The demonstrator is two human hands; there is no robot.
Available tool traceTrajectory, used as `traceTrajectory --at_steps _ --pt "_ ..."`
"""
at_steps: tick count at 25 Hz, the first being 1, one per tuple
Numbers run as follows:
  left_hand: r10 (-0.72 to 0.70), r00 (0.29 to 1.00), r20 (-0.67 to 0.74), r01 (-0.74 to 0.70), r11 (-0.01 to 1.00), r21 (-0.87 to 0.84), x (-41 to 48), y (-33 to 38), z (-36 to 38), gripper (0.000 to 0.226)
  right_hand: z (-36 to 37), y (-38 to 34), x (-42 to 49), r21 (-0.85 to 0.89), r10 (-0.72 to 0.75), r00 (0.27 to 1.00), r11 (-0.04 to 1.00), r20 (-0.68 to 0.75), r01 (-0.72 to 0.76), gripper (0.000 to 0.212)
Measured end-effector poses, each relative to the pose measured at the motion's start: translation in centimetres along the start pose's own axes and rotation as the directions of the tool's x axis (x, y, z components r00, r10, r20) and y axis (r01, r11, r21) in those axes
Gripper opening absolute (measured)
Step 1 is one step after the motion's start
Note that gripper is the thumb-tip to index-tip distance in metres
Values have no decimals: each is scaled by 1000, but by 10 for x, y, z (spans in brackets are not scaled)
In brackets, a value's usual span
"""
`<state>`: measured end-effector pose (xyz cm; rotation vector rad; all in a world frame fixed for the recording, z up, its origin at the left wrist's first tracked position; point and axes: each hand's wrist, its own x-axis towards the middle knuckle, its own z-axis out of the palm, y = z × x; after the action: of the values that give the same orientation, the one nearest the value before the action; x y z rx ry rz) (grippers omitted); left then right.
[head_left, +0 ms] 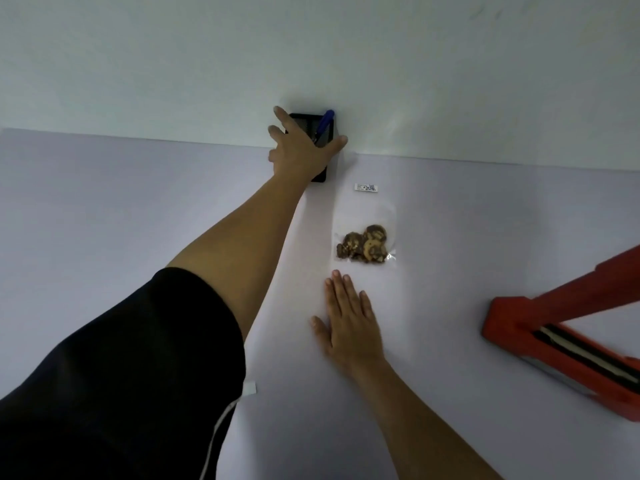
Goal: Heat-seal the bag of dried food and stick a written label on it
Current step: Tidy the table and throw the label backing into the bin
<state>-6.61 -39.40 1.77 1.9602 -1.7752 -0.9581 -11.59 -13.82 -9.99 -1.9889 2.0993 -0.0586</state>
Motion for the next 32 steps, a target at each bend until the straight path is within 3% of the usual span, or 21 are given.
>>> traceTrajectory --at_steps 4,8,10,14,17,21,26,32 --pt "85 996 -24 -86 995 -44 -64 -44 -24 90 -7 -4 -3 21 -37 993 999 112 35 75" --pt "173 958 229 -196 977 83 -159 -149 -45 42 -10 -10 -6 -14 -106 982 994 155 110 73" --pt "178 939 294 -233 959 162 -202 -197 -50 29 -10 -23 -16 33 -192 969 981 154 189 74" --pt "158 965 211 -196 966 170 -264 -253 -47 35 2 -56 -48 94 -275 945 960 175 262 71" --pt "228 955 188 -267 939 217 -282 -268 -31 38 13 -62 -60 64 -243 959 970 146 236 67" --pt "150 982 116 -164 978 129 -286 -260 -27 26 17 -63 -60 35 -240 965 971 109 238 65" --pt "49 989 143 -67 990 126 -281 -250 -25 17 15 -64 -60 30 -238 966 971 100 236 65" --pt "45 983 178 -69 988 135 -280 -249 -28 14 16 -65 -61 5 -216 973 976 79 216 62"
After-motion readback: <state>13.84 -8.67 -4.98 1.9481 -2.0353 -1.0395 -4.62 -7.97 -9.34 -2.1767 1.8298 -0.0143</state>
